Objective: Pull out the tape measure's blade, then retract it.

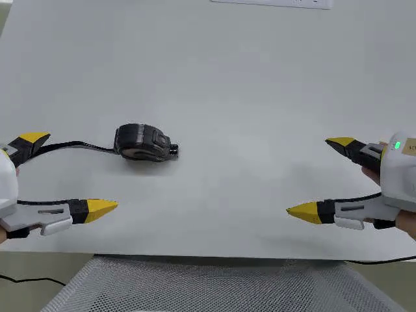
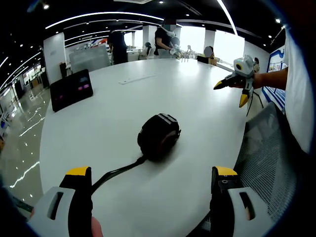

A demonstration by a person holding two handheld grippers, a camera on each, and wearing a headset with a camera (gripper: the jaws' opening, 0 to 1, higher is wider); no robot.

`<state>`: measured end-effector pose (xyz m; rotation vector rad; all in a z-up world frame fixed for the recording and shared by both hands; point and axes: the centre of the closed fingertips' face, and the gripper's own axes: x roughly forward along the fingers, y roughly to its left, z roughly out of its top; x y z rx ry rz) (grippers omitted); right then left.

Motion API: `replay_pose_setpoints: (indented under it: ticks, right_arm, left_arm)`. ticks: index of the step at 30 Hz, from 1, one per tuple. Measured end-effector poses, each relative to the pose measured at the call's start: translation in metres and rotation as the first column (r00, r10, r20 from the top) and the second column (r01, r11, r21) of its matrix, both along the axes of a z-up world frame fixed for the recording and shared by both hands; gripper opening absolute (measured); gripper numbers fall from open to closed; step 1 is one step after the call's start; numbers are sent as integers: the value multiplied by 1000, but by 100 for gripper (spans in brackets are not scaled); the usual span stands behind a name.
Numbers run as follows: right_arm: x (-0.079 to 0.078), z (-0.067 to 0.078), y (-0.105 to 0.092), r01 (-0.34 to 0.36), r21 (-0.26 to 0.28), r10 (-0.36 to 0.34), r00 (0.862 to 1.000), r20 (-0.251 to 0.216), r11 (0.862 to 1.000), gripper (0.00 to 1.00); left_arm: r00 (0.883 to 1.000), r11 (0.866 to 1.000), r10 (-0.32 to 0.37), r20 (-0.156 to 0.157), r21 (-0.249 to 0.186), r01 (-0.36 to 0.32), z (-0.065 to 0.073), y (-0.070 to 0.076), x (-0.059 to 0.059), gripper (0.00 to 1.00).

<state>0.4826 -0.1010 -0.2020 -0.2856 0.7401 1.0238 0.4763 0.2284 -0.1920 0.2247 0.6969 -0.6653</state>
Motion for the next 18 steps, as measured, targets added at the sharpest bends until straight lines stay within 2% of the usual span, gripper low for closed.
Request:
replay_pose_setpoints:
  ticks: [5,6,8,18]
  right_arm:
    - [-1,-1,0,3,3,-3,1000,-3,1000,92]
    - [-1,-1,0,4,4,-4,1000,-4,1000,92]
    - [-1,-1,0,4,5,-4,1000,-5,1000,92]
    - [-1,-1,-1,4,6,-4,1000,-6,1000,92]
  left_arm:
    - [1000,1000,-22,-11,-4,22,-1,-4,-3,99]
    - [1000,1000,-24,1,13,24,-1,-4,-2,99]
    - [1000,1000,-11,-7,-10,11,0,-4,-2,99]
    - [1000,1000,-15,-10,-9,15,-1,-5,-2,99]
